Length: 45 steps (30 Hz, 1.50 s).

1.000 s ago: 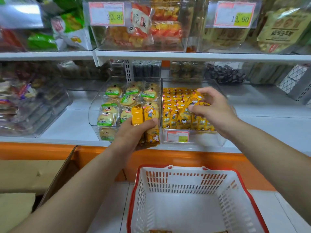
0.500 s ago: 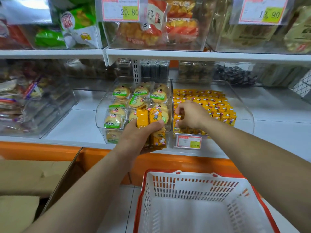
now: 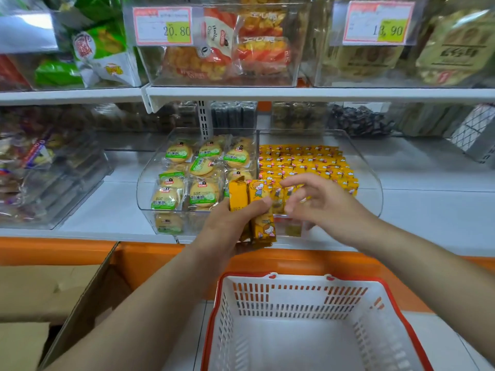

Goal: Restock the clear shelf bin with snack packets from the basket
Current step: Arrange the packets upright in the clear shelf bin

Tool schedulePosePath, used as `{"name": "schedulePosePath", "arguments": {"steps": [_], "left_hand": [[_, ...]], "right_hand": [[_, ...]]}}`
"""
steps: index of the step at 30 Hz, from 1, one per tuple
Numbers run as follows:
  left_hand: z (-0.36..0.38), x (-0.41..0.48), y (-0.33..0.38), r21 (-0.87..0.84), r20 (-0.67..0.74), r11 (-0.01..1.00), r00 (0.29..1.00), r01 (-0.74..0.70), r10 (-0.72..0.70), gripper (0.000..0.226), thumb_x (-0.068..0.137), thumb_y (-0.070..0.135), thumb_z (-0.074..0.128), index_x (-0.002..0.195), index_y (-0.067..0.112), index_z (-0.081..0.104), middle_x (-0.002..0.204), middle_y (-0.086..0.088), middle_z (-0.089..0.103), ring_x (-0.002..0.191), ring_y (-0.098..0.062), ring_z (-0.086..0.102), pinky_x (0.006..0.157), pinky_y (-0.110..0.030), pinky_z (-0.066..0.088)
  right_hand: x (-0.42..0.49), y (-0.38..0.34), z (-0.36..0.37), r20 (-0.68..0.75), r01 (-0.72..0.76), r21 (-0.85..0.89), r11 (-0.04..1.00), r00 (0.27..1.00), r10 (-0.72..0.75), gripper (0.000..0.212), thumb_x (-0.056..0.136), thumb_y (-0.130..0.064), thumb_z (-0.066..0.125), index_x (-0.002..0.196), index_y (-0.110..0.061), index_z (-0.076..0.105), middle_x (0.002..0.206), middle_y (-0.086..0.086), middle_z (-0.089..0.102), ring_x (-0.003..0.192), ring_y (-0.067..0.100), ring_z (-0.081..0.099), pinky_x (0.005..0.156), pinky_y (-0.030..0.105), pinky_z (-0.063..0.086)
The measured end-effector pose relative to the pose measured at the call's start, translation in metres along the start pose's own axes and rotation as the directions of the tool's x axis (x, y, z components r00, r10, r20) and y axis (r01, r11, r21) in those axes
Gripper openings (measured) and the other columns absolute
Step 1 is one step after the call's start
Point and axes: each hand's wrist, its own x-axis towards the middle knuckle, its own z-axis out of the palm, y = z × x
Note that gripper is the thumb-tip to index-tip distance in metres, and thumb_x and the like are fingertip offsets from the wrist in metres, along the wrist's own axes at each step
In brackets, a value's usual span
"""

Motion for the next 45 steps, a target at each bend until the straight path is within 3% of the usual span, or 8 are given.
{"name": "schedulePosePath", "arguments": {"steps": [5, 12, 15, 21, 24, 29, 34, 45], "left_hand": [[0.023, -0.004, -0.010, 0.070, 0.104, 0.998, 0.994, 0.007, -0.014, 0.049, 0.069, 0.053, 0.080, 0.107, 0.023, 0.076, 0.101, -0.006, 0.080, 0.083, -0.022, 0.078, 0.070, -0.034, 0.061], [0.026, -0.003, -0.010, 0.068, 0.049, 0.996, 0.997, 0.050, -0.053, 0.033, 0.085, 0.044, 0.076, 0.110, 0.022, 0.075, 0.104, -0.011, 0.079, 0.090, -0.027, 0.078, 0.070, -0.036, 0.062], [0.027, -0.003, -0.011, 0.083, 0.027, 0.996, 0.999, 0.044, -0.046, 0.025, 0.090, 0.028, 0.075, 0.114, 0.020, 0.073, 0.102, -0.008, 0.080, 0.087, -0.024, 0.078, 0.066, -0.035, 0.062], [0.009, -0.002, 0.001, 0.099, -0.053, 0.995, 0.999, 0.009, -0.004, 0.028, 0.092, 0.018, 0.073, 0.118, 0.009, 0.069, 0.109, -0.016, 0.077, 0.095, -0.032, 0.077, 0.074, -0.042, 0.063], [-0.007, 0.000, 0.007, 0.099, -0.095, 0.995, 0.995, -0.007, 0.017, 0.030, 0.092, 0.020, 0.073, 0.120, 0.009, 0.068, 0.111, -0.016, 0.077, 0.098, -0.033, 0.076, 0.072, -0.039, 0.062], [-0.023, 0.002, 0.010, 0.097, -0.148, 0.995, 0.989, -0.016, 0.031, 0.025, 0.091, 0.019, 0.074, 0.115, 0.014, 0.067, 0.110, -0.014, 0.077, 0.098, -0.032, 0.076, 0.068, -0.038, 0.063], [-0.032, 0.002, 0.011, 0.094, -0.126, 0.995, 0.991, -0.027, 0.039, 0.026, 0.092, 0.019, 0.073, 0.117, 0.013, 0.069, 0.110, -0.013, 0.077, 0.098, -0.033, 0.076, 0.080, -0.045, 0.064], [-0.045, 0.009, 0.006, 0.139, -0.153, 0.990, 0.988, -0.003, 0.024, 0.029, 0.088, 0.023, 0.078, 0.115, 0.013, 0.071, 0.103, -0.010, 0.079, 0.090, -0.027, 0.078, 0.075, -0.043, 0.065]], "right_hand": [[-0.025, 0.003, 0.019, -0.002, -0.026, 0.079, 0.997, 1.000, 0.026, 0.092, 0.061, -0.042, 0.081, 0.144, -0.038, 0.040, 0.112, -0.001, 0.056, 0.075, 0.010, 0.064, 0.071, 0.030, 0.057], [-0.031, 0.013, -0.005, 0.106, -0.175, 0.285, 0.942, 0.983, 0.150, 0.093, 0.064, -0.029, 0.083, 0.143, -0.051, 0.040, 0.129, 0.005, 0.054, 0.103, 0.017, 0.068, 0.077, 0.026, 0.054], [-0.032, 0.017, -0.009, 0.123, -0.183, 0.298, 0.937, 0.981, 0.153, 0.084, 0.063, -0.028, 0.084, 0.135, -0.054, 0.049, 0.128, 0.006, 0.053, 0.085, 0.012, 0.069, 0.070, 0.025, 0.053], [-0.012, 0.021, -0.020, -0.103, -0.091, 0.338, 0.937, 0.986, 0.133, 0.053, 0.074, -0.009, 0.084, 0.109, -0.034, 0.053, 0.100, 0.004, 0.057, 0.086, 0.031, 0.071, 0.072, 0.041, 0.059], [0.006, 0.020, -0.026, -0.241, -0.039, 0.240, 0.970, 0.965, 0.099, 0.047, 0.065, -0.018, 0.080, 0.098, -0.032, 0.050, 0.098, 0.009, 0.057, 0.096, 0.047, 0.065, 0.091, 0.064, 0.051], [0.052, 0.024, -0.028, -0.273, 0.056, -0.174, 0.983, 0.956, -0.103, 0.043, 0.079, -0.010, 0.081, 0.090, -0.037, 0.049, 0.092, -0.006, 0.053, 0.071, 0.015, 0.058, 0.070, 0.043, 0.052], [0.094, 0.041, -0.018, -0.148, -0.042, -0.476, 0.878, 0.988, -0.033, 0.049, 0.078, -0.017, 0.084, 0.112, -0.034, 0.054, 0.115, -0.003, 0.058, 0.099, 0.017, 0.056, 0.077, 0.027, 0.042], [0.113, 0.055, -0.006, -0.054, -0.072, -0.706, 0.704, 0.997, 0.048, 0.045, 0.068, -0.028, 0.090, 0.102, -0.026, 0.060, 0.079, -0.011, 0.055, 0.075, 0.014, 0.056, 0.060, 0.027, 0.039]]}}
